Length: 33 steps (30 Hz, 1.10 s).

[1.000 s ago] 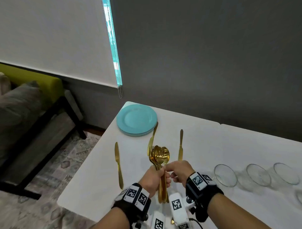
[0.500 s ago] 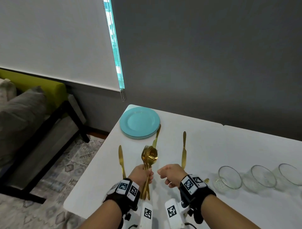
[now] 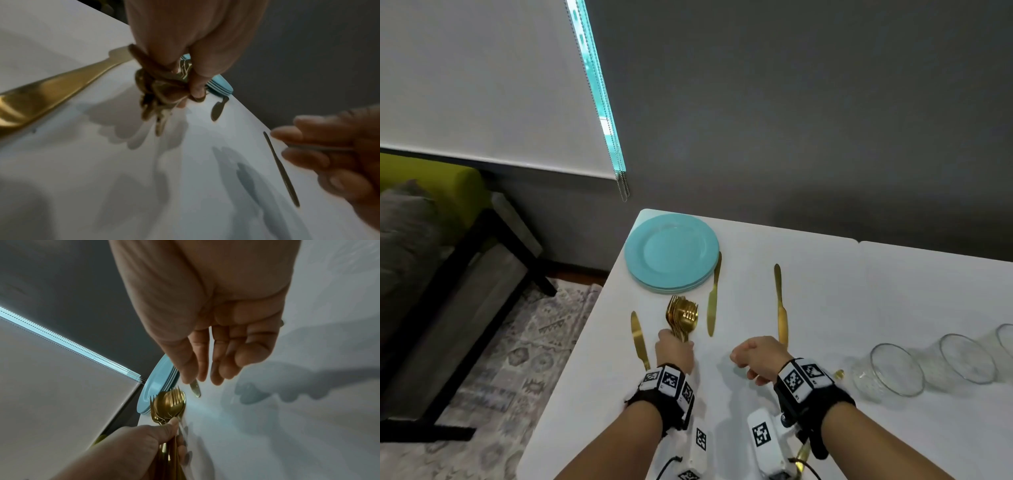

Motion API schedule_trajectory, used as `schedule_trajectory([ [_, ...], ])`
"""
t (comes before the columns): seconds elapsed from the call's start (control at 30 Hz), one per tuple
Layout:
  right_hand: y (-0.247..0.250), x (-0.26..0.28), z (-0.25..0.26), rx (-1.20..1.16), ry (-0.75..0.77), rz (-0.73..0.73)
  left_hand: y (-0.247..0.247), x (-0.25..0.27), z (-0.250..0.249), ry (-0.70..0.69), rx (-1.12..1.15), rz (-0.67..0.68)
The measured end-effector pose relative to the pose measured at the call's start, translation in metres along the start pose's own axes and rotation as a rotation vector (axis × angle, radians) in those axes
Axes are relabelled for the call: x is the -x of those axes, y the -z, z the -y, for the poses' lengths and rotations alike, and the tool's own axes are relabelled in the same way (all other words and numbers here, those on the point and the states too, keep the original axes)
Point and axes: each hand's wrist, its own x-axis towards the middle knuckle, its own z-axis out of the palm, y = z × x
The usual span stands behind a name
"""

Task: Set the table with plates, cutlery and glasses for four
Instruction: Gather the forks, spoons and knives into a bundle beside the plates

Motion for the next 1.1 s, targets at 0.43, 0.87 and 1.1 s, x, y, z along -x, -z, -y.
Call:
schedule_trajectory([
  [0.43, -0.001, -0.006, 0.016, 0.093, -0.005, -0.031, -0.012, -0.011, -0.006, -0.045, -0.325, -0.099],
  [0.87, -0.003, -0.004, 0.017, 0.156, 0.004, -0.021, -0.01, -0.004, -0.004, -0.065, -0.5, -0.099],
  [1.1, 0.0, 0.003, 0.011, 0.166, 0.019, -0.023, 0.022, -0.001, 0.004, -0.08, -0.441, -0.189],
])
